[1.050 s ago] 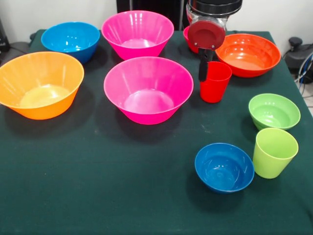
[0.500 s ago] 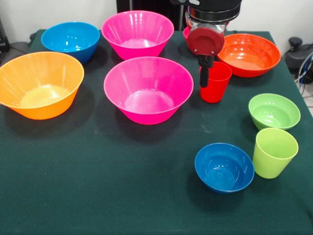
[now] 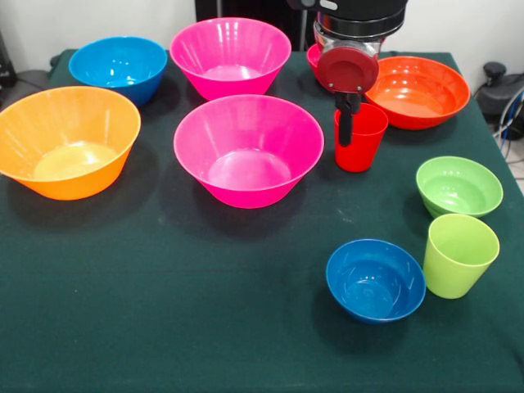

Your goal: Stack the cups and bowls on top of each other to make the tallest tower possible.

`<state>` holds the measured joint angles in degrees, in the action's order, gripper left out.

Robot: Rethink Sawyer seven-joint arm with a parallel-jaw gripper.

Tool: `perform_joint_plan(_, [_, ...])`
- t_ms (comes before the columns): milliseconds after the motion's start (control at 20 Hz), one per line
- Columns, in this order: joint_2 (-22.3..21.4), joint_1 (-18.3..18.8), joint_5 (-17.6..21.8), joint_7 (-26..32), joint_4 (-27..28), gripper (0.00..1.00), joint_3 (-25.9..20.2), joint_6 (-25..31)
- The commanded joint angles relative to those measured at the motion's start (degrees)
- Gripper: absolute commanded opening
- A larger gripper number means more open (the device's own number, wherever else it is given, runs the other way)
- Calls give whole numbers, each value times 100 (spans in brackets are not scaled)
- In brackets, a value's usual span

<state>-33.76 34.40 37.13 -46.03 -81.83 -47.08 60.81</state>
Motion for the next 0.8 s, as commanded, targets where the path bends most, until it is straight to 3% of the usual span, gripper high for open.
perform_joint_plan(50, [272,-94,180,708,-328,100,-64,-345])
perform_joint_plan(800, [313,-54,316,821,-376,100,72,-257])
